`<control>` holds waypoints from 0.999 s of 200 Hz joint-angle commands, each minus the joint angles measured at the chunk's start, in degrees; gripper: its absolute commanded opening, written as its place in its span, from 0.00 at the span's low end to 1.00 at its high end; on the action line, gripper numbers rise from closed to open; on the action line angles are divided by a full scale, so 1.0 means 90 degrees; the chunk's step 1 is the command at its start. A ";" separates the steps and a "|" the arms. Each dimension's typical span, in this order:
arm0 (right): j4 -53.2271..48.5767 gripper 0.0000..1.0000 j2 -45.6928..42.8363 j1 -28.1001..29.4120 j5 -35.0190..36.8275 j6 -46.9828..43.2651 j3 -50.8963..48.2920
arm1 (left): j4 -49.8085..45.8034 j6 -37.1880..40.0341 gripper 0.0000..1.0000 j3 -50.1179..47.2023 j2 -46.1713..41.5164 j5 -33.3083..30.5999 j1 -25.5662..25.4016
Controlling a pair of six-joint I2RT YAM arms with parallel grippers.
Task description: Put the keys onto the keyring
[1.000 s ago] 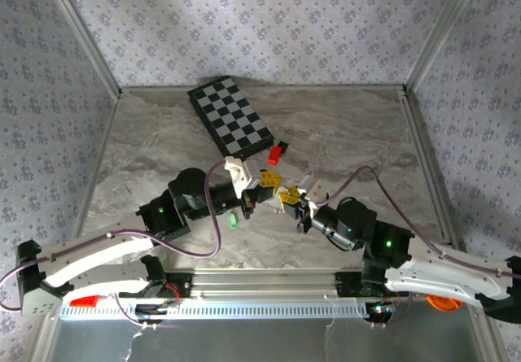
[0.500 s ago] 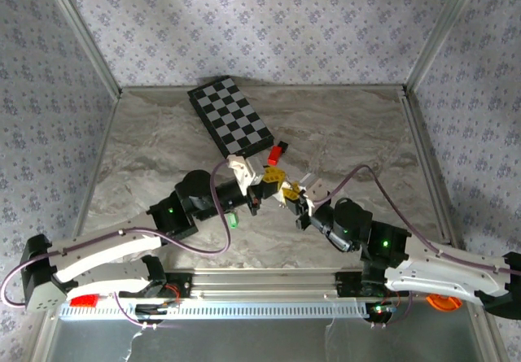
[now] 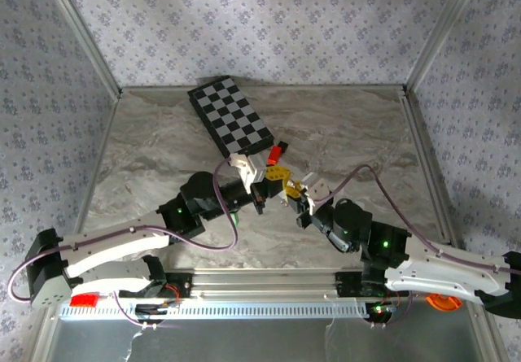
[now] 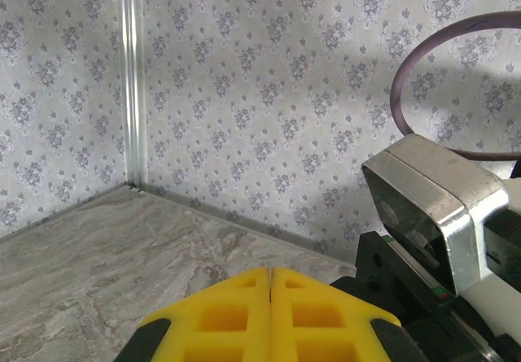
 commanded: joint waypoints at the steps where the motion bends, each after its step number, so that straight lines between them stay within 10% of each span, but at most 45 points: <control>1: 0.0475 0.00 -0.0209 0.0093 -0.0043 0.0046 -0.0015 | 0.0211 -0.0124 0.00 -0.0009 0.0004 0.0139 -0.0043; 114: -0.0771 0.48 -0.1101 0.0096 -0.1732 0.0210 0.0389 | -0.0238 0.0298 0.00 0.0040 -0.0440 0.0398 -0.0047; 200: -0.1431 0.30 -0.1759 0.0072 -0.2401 0.0296 0.0906 | -0.0078 0.0156 0.00 0.0142 -0.0589 0.1228 -0.0046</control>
